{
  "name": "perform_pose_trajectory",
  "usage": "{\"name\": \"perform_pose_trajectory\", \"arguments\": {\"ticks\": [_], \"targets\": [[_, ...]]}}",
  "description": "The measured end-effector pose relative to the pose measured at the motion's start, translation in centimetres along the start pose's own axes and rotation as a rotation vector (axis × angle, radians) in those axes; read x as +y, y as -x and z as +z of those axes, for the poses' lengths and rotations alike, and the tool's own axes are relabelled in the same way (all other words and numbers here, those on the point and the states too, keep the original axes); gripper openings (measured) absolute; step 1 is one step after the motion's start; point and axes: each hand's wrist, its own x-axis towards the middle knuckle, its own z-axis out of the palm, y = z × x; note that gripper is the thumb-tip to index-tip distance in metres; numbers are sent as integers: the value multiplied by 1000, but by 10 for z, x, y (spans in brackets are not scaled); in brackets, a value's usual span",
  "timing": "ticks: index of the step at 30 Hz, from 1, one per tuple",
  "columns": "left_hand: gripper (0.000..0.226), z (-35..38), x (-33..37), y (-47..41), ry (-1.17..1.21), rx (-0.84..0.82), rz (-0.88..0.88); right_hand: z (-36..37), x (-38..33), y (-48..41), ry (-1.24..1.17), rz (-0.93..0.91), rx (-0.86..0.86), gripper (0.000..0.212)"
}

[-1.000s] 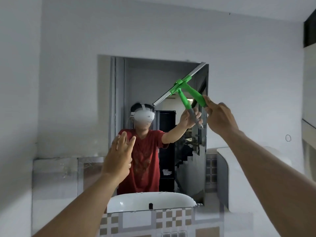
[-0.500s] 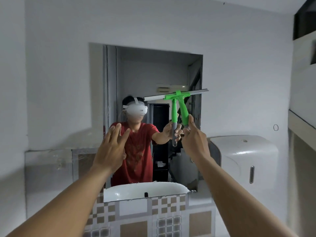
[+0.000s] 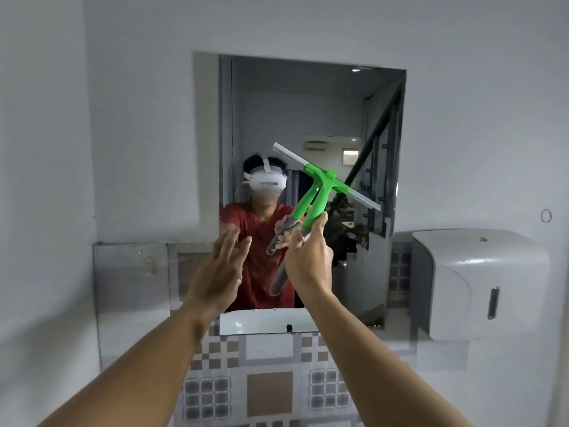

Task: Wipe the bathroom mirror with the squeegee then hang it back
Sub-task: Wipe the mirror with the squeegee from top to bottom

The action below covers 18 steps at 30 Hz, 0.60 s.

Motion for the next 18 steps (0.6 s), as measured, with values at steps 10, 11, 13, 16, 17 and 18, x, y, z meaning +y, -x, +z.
{"name": "perform_pose_trajectory", "arguments": {"ticks": [10,11,13,16,17,18], "targets": [[101,10,-5,3,-58,49,17,31,-15,13,264,-214,-91,66],[101,11,-6,3,-58,55,22,28,-14,13,307,-243,-88,65],[102,14,-8,2,-54,57,17,22,-9,12,378,-299,-68,64],[102,16,-9,2,-45,61,16,4,3,1,521,-366,-47,65],[100,15,-8,2,-34,65,24,-5,6,-2,594,-390,-41,65],[99,14,-7,2,-20,70,31,-14,9,-5,663,-409,-37,66]]}}
